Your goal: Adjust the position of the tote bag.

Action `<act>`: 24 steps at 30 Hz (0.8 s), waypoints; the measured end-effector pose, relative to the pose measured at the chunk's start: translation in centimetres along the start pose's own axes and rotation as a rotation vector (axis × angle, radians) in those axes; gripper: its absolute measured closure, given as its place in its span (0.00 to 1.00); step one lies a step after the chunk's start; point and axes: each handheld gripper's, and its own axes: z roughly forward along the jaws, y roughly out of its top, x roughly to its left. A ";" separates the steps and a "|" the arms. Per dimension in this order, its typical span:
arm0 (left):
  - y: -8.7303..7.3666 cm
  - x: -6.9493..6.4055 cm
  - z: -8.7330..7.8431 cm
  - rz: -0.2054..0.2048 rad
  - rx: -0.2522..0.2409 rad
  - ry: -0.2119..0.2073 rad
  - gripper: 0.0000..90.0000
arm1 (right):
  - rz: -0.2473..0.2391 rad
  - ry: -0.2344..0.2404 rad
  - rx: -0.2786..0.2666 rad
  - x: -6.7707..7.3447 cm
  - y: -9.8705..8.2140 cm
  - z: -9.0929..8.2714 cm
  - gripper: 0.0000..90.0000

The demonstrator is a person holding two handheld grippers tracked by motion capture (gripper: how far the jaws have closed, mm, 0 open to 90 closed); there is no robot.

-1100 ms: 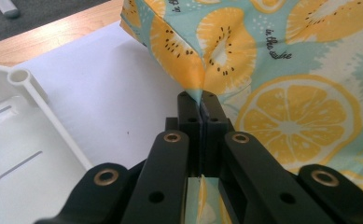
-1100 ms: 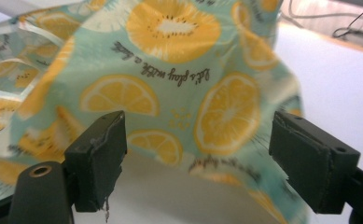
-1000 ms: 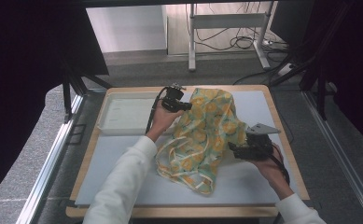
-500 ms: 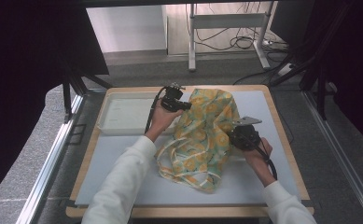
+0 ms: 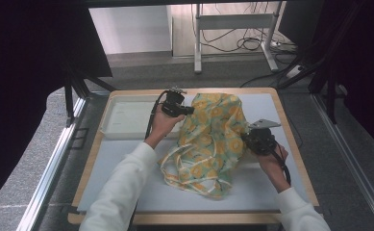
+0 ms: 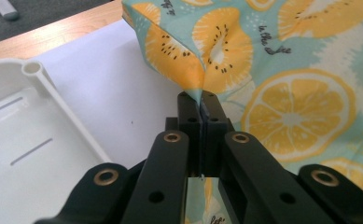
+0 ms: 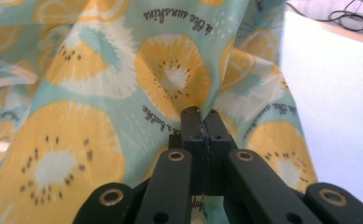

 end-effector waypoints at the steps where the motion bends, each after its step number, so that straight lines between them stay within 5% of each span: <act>1: -0.3 0.1 -0.3 -0.003 -0.006 -0.006 1.00 | 0.006 -0.005 -0.004 -0.1 0.0 -0.2 0.98; 19: -4.2 -1.6 -3.5 -0.006 -0.059 -0.104 1.00 | 0.072 -0.057 0.041 -4.7 2.0 -0.1 0.99; 24: -5.9 -2.9 -5.1 0.004 -0.083 -0.120 1.00 | 0.036 -0.074 0.068 -5.2 3.9 0.7 0.99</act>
